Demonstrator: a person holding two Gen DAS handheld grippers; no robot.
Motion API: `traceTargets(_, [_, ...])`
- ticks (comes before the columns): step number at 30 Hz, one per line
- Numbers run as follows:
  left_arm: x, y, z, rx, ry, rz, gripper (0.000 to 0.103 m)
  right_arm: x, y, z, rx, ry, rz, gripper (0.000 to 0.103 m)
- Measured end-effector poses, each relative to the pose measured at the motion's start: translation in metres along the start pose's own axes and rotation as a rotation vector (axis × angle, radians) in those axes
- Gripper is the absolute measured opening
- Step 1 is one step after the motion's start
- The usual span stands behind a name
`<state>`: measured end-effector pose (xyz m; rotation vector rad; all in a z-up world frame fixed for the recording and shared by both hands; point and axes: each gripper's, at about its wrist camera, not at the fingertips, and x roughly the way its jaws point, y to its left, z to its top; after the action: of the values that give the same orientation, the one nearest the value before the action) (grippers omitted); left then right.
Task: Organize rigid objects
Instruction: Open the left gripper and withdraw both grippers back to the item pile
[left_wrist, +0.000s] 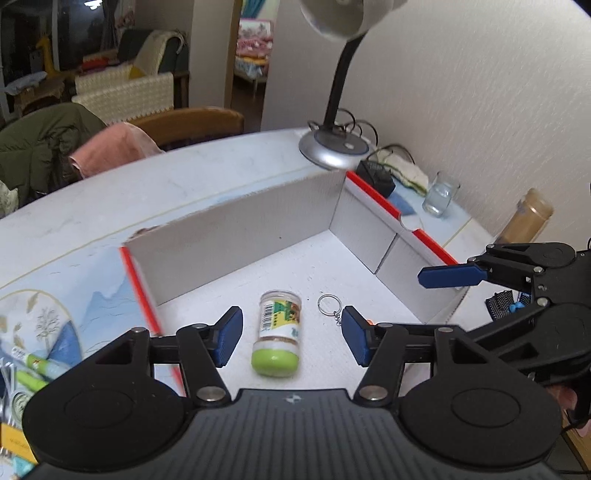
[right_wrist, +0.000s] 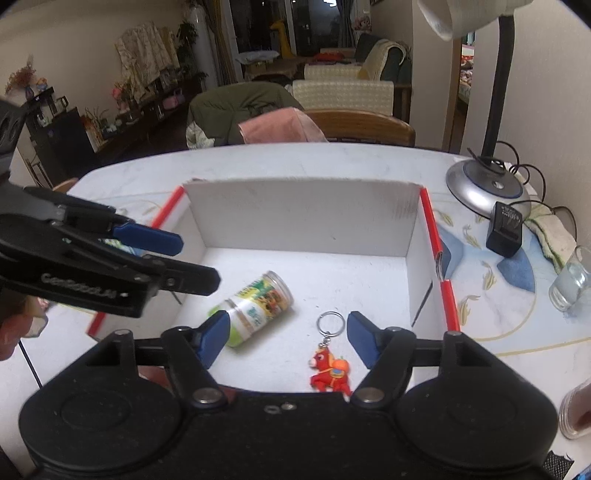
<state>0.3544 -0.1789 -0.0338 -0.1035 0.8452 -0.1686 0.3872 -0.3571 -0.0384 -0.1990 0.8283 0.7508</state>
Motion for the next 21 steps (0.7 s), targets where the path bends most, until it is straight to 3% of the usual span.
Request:
traceTargets(2, [-0.014,0.004,-0.006,-0.011,-0.025,0.004,0.065,-0.007,0.007,0.0,0.0,-0.018,-0.001,0.074])
traceTargets(7, [-0.048,0.019,-0.022,-0.039,-0.085,0.005,0.067,-0.024,0.026,-0.001,0.019,-0.06,-0.011,0.078])
traceTargets(11, [-0.077,0.037,-0.037,-0.067,-0.131,0.021,0.078,-0.034,0.047,-0.002,0.03,-0.092,-0.018,0.085])
traceTargets(21, [-0.128,0.089,-0.078,-0.095,-0.164,0.105,0.088,-0.034,0.115,-0.003,0.036,-0.114,-0.009,0.094])
